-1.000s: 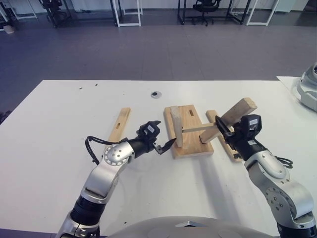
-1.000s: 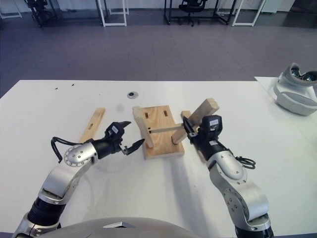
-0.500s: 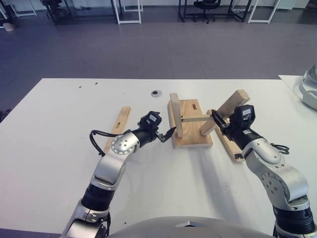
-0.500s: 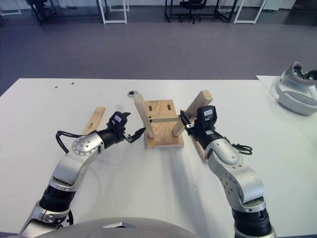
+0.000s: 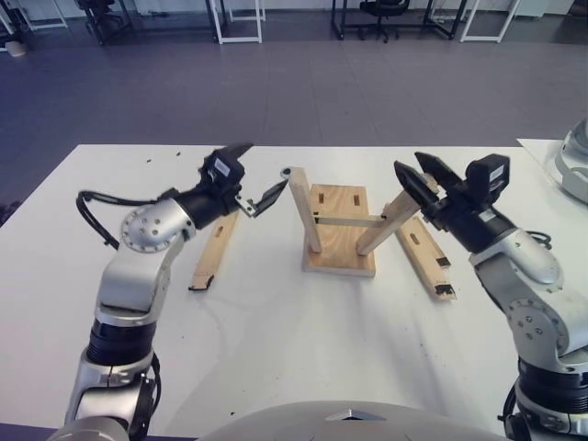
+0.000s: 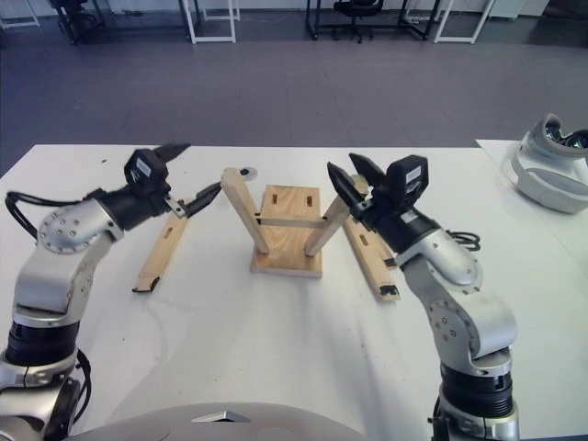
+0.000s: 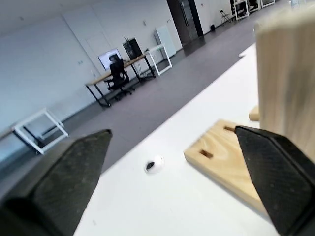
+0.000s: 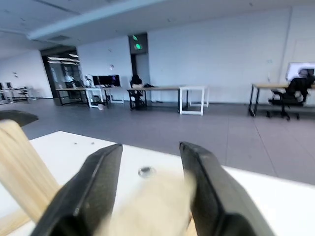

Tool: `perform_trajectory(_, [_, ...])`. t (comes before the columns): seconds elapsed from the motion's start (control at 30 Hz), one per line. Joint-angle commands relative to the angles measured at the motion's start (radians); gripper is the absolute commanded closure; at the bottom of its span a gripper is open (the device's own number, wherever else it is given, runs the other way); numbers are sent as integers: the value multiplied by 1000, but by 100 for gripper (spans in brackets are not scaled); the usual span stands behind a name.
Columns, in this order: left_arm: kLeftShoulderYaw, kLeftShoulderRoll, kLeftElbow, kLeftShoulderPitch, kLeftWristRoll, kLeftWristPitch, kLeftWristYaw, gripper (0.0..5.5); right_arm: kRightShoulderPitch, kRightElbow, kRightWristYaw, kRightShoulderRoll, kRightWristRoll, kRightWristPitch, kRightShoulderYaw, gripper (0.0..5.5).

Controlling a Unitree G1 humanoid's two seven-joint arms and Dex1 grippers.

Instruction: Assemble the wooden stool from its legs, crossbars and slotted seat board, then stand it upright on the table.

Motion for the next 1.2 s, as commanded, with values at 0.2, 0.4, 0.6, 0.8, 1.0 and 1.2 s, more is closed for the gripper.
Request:
perform_trajectory(0.2, [-35,-134,97,-313,-190,53,9,89,-338,123,-53,-27,238,88,-97,338])
perform_trajectory(0.4, [-176,-201,390,-194,-162,32,-50,89,-121,172,-44,-37,63,166,118,338])
perform_trajectory(0.6, [-57,-247,322,-268,-327,84,-13,89,-251,203,-73,38,145,92,-19,338])
perform_trajectory(0.8, [253,-114,294,-362,-537,149,39,89,-253,414,59,-118,-101,-4,65,338])
perform_trajectory(1.0, [262,348,191,170,-373,56,-414,89,-47,199,362,-148,-85,-30,311,338])
perform_trajectory(1.2, [112,471,75,379,-197,-38,-515,89,-205,331,244,-36,-215,-2,395,338])
